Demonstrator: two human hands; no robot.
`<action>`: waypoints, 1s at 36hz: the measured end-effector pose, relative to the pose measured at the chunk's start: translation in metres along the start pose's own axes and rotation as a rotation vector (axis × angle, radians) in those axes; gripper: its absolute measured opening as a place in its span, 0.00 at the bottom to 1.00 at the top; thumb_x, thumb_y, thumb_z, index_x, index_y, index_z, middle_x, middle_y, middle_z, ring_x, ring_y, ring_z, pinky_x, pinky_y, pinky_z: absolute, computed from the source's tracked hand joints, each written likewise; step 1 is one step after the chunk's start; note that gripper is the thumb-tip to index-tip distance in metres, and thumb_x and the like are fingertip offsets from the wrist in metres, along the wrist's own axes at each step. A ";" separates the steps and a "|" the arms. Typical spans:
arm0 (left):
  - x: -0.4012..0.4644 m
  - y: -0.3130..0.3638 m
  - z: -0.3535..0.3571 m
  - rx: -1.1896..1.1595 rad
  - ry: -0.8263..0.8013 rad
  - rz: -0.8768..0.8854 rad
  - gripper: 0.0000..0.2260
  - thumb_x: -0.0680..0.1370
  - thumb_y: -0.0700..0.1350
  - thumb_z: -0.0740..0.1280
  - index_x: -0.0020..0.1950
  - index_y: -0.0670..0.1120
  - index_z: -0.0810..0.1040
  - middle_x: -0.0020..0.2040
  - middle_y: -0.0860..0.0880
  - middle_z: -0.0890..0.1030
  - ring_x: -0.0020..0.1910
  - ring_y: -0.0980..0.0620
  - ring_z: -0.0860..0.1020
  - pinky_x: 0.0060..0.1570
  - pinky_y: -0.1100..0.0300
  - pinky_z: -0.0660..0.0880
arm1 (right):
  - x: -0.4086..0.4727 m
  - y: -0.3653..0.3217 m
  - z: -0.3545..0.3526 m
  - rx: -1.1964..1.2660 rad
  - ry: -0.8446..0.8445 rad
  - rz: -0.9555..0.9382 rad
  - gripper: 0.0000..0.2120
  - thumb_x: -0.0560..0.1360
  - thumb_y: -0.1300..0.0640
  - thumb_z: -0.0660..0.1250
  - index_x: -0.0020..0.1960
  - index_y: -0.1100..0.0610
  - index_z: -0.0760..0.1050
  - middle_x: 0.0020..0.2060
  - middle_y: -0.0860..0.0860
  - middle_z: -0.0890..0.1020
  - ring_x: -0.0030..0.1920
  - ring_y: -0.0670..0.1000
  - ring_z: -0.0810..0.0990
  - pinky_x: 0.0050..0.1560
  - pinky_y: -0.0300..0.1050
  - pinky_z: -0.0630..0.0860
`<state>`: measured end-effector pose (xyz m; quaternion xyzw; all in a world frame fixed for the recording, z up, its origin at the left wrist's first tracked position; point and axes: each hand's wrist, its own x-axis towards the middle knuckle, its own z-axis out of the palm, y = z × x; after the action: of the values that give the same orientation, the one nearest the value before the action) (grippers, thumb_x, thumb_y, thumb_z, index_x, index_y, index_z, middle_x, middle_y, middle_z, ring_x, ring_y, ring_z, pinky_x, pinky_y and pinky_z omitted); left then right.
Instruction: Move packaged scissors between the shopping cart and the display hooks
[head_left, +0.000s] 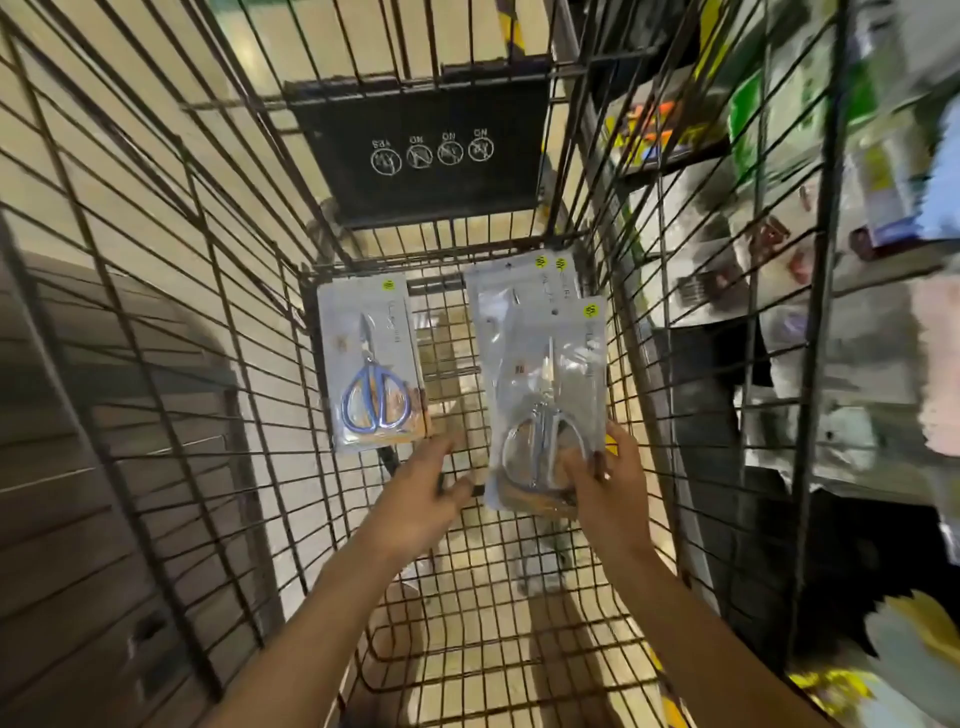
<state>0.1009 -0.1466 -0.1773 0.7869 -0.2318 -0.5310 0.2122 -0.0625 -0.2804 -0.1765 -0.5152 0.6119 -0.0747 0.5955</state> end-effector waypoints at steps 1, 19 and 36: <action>-0.003 0.003 0.000 -0.079 0.012 -0.005 0.26 0.81 0.49 0.67 0.78 0.56 0.63 0.73 0.54 0.70 0.62 0.56 0.74 0.63 0.59 0.72 | -0.005 -0.003 -0.001 0.040 -0.044 -0.018 0.21 0.80 0.60 0.68 0.69 0.45 0.68 0.60 0.52 0.82 0.58 0.52 0.84 0.52 0.58 0.84; -0.029 0.020 -0.023 -0.721 0.244 0.038 0.36 0.74 0.39 0.72 0.73 0.65 0.61 0.67 0.48 0.80 0.67 0.48 0.77 0.69 0.46 0.72 | -0.025 -0.013 0.019 0.063 -0.292 0.088 0.22 0.78 0.63 0.70 0.68 0.45 0.75 0.57 0.49 0.84 0.57 0.51 0.83 0.58 0.52 0.80; -0.027 0.006 -0.067 -0.497 0.338 0.084 0.37 0.80 0.39 0.66 0.79 0.66 0.52 0.72 0.57 0.73 0.67 0.56 0.76 0.66 0.43 0.75 | 0.109 -0.016 0.072 -0.587 0.108 -0.162 0.45 0.67 0.50 0.80 0.75 0.49 0.58 0.73 0.54 0.67 0.74 0.58 0.67 0.70 0.62 0.71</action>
<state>0.1532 -0.1295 -0.1305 0.7780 -0.0884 -0.4238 0.4554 0.0299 -0.3286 -0.2563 -0.7076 0.5950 0.0311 0.3799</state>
